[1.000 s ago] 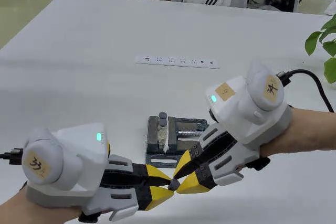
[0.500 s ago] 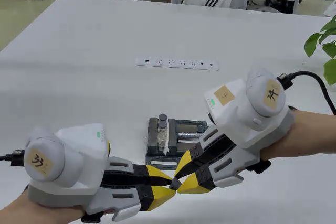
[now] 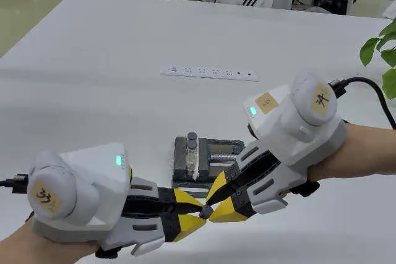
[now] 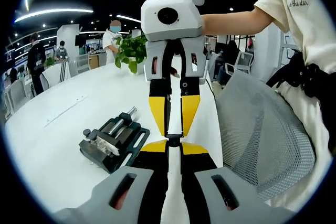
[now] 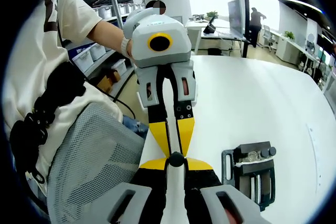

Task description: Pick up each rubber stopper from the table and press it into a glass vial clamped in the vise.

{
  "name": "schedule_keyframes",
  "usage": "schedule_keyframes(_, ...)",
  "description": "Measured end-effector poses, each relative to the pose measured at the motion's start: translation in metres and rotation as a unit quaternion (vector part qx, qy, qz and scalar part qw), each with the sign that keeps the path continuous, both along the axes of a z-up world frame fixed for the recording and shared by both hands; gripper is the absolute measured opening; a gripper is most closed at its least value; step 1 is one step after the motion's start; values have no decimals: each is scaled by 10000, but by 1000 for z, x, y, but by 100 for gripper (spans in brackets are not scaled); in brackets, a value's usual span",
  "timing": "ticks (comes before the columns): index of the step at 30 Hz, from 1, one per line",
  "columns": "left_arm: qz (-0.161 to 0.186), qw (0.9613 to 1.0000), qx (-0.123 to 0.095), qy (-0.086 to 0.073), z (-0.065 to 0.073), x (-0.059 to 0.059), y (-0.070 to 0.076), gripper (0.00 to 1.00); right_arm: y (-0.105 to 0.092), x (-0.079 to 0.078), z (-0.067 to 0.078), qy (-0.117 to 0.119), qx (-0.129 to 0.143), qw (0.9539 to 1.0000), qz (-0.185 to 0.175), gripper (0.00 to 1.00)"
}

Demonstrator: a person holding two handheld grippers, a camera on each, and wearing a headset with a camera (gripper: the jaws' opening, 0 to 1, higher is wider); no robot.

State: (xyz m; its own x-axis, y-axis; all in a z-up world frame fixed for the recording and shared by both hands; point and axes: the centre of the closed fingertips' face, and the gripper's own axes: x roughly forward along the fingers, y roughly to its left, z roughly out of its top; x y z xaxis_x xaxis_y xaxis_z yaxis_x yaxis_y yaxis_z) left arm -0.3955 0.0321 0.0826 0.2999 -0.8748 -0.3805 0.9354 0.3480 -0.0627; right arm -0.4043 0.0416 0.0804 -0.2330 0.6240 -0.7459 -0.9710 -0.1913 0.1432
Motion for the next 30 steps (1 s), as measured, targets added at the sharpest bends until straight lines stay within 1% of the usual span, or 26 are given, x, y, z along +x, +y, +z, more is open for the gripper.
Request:
schedule_keyframes(6, 63, 9999, -76, 99, 0, 1, 1, 4, 0, 0, 0, 27, 24, 10000, -6, 6)
schedule_keyframes(9, 88, 9997, -137, 205, -1, 1, 1, 4, 0, -1, 1, 29, 21, 10000, 28, 6)
schedule_keyframes(14, 86, 9997, -144, 193, -1, 0, 0, 4, -1, -1, 0, 82, 0, 10000, 11, 6)
schedule_keyframes(16, 97, 9997, -136, 178, -1, 0, -1, 4, -1, -1, 0, 62, -4, 10000, 23, 6)
schedule_keyframes(21, 168, 9994, -173, 229, -2, 2, 0, 5, 0, 1, -1, 42, 5, 10000, 1, 6)
schedule_keyframes(23, 195, 9992, -203, 272, -2, 2, 1, 5, 0, 1, -2, 40, 0, 10000, -4, 6)
schedule_keyframes(25, 236, 9989, -257, 311, -2, 3, 1, 6, -1, 2, -4, -2, -52, 10000, -4, 6)
schedule_keyframes(27, 277, 9985, -299, 362, -1, 3, 0, 10, -2, 4, -7, -33, -94, 9999, 0, 6)
schedule_keyframes(29, 320, 9985, -272, 338, -1, 4, 1, 12, -3, 5, -9, -60, -125, 9999, -16, 6)
schedule_keyframes(30, 364, 9984, -269, 352, -2, 5, 3, 14, -4, 6, -9, -80, -134, 9999, -33, 6)
